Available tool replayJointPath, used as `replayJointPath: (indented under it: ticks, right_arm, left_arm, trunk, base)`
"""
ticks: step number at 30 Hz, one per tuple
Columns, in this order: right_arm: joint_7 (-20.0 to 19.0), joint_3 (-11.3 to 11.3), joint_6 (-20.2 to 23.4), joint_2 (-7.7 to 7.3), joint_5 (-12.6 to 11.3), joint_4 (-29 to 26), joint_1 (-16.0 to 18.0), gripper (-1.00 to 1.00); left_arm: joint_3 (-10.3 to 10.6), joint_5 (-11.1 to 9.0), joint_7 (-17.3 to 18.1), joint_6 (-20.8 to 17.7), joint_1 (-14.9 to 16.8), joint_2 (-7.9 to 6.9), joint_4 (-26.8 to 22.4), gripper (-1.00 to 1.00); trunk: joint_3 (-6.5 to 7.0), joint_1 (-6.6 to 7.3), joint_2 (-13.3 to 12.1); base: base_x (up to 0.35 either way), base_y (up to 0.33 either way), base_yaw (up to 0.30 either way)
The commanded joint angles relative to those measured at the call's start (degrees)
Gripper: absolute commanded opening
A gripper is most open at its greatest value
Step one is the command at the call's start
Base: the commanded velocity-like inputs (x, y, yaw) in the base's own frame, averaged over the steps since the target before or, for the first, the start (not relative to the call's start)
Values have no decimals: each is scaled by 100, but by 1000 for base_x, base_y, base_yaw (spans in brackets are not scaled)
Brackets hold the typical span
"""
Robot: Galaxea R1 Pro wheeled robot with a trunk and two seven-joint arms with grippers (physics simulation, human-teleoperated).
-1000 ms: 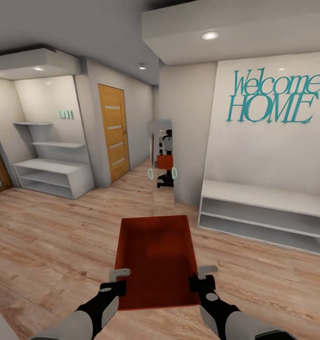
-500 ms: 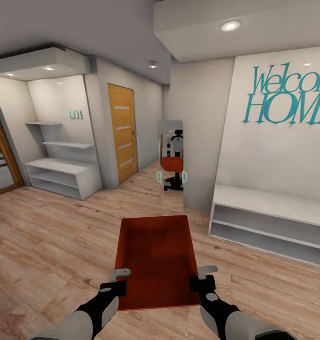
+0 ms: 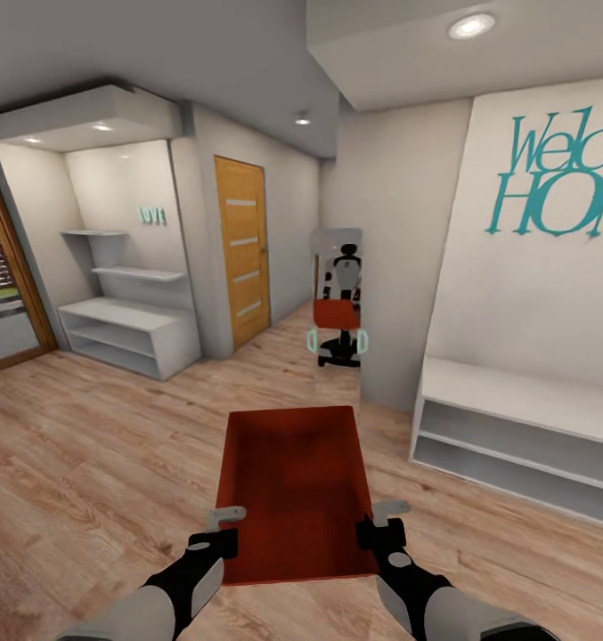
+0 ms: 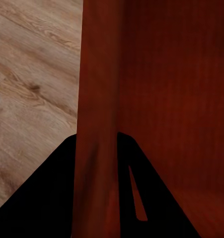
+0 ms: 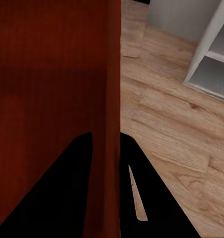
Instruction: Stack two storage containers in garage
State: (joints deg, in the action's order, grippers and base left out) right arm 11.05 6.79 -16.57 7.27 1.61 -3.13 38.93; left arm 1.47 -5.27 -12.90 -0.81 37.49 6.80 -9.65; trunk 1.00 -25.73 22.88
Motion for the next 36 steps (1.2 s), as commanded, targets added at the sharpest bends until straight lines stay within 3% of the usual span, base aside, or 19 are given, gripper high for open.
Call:
replayJointPath:
  ticks: [1, 16, 36]
  right_arm:
    - [20, -372, -4, -24, 33, -4, 0, -100]
    - [20, -372, -4, -24, 33, -4, 0, -100]
    - [20, -372, -1, -24, 27, -4, 0, -100]
  left_arm:
    - [-288, -467, -46, -16, 4, -355, -19, -100]
    - [-291, -467, -46, -16, 4, -355, -20, -100]
    - [-288, -458, -46, -16, 4, -355, -23, -100]
  trunk:
    - [-2, -5, 4]
    - [-2, -5, 4]
    - [-2, -5, 4]
  base:
    - [322, 0, 263]
    - [322, 0, 261]
    - [322, 0, 6]
